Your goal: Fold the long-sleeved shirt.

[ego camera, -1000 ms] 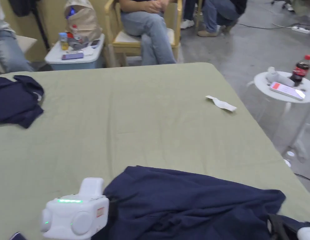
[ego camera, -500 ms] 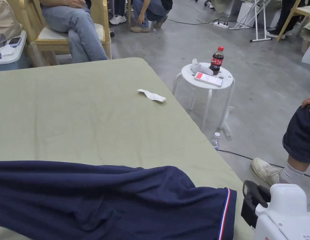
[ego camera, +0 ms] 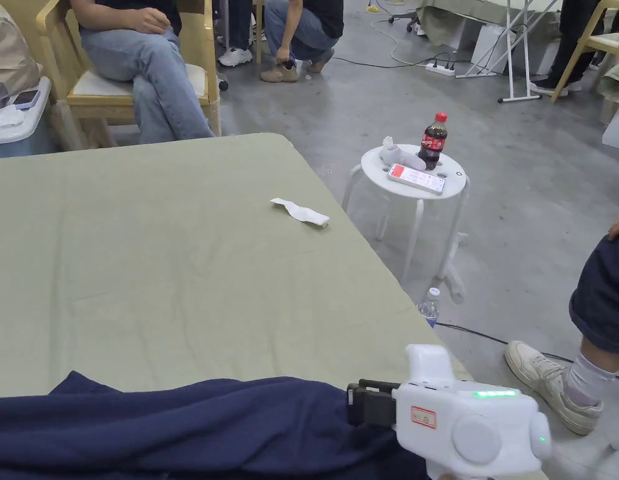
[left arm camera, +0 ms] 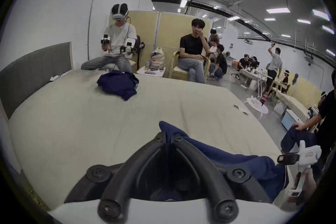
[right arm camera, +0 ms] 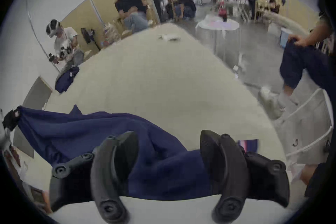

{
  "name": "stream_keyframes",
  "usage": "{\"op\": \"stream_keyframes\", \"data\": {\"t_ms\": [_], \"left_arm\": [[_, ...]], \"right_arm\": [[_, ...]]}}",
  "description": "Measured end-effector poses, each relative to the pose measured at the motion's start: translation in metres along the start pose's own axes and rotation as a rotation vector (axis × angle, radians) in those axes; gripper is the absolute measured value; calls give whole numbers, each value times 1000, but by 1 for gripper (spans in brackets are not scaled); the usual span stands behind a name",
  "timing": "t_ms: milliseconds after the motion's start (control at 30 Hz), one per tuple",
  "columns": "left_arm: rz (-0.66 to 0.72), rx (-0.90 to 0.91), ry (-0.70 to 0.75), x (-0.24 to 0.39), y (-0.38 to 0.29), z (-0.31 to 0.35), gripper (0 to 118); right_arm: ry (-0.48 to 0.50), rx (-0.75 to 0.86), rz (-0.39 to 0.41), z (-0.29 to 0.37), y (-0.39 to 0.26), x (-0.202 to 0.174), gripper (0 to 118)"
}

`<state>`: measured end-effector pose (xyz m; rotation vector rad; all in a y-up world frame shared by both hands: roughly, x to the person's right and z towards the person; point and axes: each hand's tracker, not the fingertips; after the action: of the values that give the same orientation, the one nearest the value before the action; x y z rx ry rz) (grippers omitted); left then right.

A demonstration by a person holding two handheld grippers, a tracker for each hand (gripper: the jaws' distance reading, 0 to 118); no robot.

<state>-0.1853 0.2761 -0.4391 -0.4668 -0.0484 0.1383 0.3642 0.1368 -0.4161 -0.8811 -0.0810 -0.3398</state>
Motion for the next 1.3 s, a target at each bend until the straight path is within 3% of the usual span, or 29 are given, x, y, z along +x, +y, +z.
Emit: {"op": "stream_keyframes", "data": {"t_ms": [133,200,233,267,300,400,533,767,1100,1200,1300], "left_arm": [[-15,-42,13,-6,-9,-14,1],[-24,-61,16,-7,-18,-18,1],[-25,-70,17,-9,-21,-20,1],[-20,-79,17,-11,-23,-22,1],[-15,-85,21,-13,-26,-25,1],[-10,-99,36,-19,-33,-24,1],[37,-62,2,-24,-14,10,1],[11,172,-10,-28,49,88,1],[-26,411,28,-27,259,111,1],[-29,452,70,-24,323,98,1],[-32,478,105,-23,379,81,1]], "right_arm": [[-9,-162,14,-48,-6,-5,77],[-82,-93,175,-38,-8,-20,72],[-116,-129,203,-36,-11,-27,65],[-122,-116,220,-32,-12,-30,45],[-91,-108,218,-28,-12,-31,5],[-101,-80,217,-19,-22,-38,3],[-43,166,176,52,-8,-57,3],[-1,508,274,178,44,-119,3],[87,782,358,284,216,-212,3],[47,845,422,312,272,-247,3],[33,877,424,335,328,-275,3]]}}
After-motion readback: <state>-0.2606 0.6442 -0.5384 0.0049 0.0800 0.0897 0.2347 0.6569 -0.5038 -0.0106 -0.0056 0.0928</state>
